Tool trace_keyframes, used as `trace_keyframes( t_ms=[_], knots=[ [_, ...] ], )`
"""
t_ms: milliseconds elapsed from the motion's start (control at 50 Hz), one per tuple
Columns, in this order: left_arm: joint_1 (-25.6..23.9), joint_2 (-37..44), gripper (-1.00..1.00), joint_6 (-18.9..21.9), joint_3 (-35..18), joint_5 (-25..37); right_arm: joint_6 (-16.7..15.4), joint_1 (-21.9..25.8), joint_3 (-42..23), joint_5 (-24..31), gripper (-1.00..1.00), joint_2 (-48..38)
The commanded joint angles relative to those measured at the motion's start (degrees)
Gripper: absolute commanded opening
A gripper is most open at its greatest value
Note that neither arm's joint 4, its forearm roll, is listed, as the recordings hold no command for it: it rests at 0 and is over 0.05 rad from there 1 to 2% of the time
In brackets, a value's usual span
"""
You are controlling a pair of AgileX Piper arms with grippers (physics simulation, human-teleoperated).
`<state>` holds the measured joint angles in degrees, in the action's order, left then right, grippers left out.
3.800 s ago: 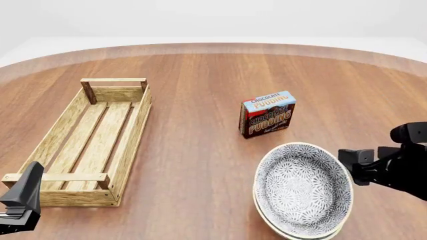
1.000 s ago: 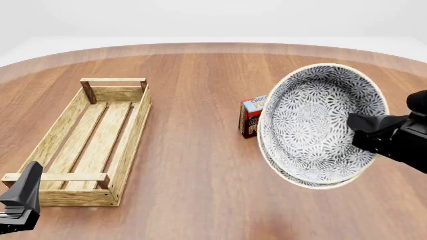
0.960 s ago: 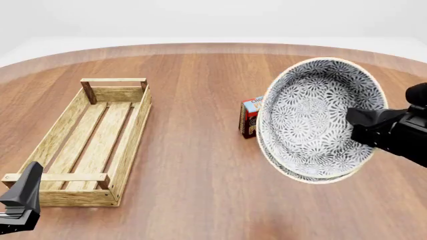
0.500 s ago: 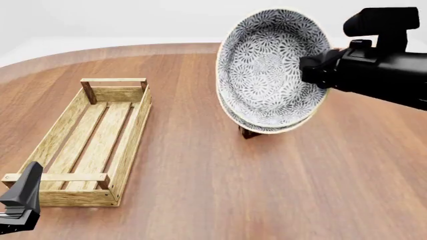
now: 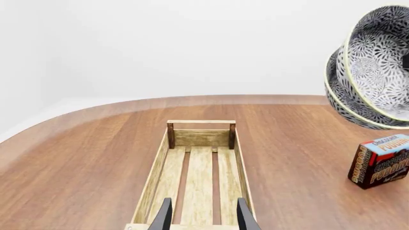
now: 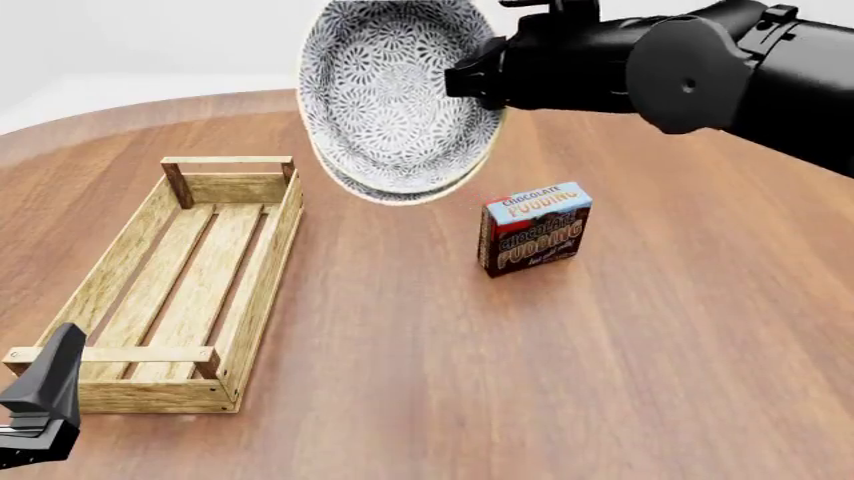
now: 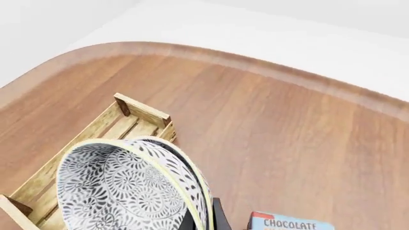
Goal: Stack the left bowl on the right bowl and place them in the tray.
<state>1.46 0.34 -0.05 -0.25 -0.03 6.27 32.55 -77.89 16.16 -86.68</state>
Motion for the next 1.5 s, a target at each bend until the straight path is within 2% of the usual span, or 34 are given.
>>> trace_keyframes(
  t_ms=[20, 220, 380, 540, 640, 880, 1500],
  knots=[
    [0.0, 0.0, 1.0, 0.0, 0.0, 0.0, -0.3, 3.4, -13.1, 1.8, -1.0, -10.6],
    [0.1, 0.0, 1.0, 0.0, 0.0, 0.0, 1.7, 7.6, -20.8, 1.7, -1.0, -17.7],
    [0.1, 0.0, 1.0, 0.0, 0.0, 0.0, 3.3, 9.0, -28.6, 2.5, -1.0, -24.2],
    [0.1, 0.0, 1.0, 0.0, 0.0, 0.0, 3.8, 10.4, -33.8, 3.7, -1.0, -28.1],
    [0.1, 0.0, 1.0, 0.0, 0.0, 0.0, 3.9, 10.7, -39.3, 4.7, -1.0, -31.6],
    [0.1, 0.0, 1.0, 0.0, 0.0, 0.0, 5.9, 12.3, -44.7, 4.0, -1.0, -36.4],
    [0.2, 0.0, 1.0, 0.0, 0.0, 0.0, 10.7, 15.1, -51.6, -0.8, -1.0, -46.2]
  ],
)
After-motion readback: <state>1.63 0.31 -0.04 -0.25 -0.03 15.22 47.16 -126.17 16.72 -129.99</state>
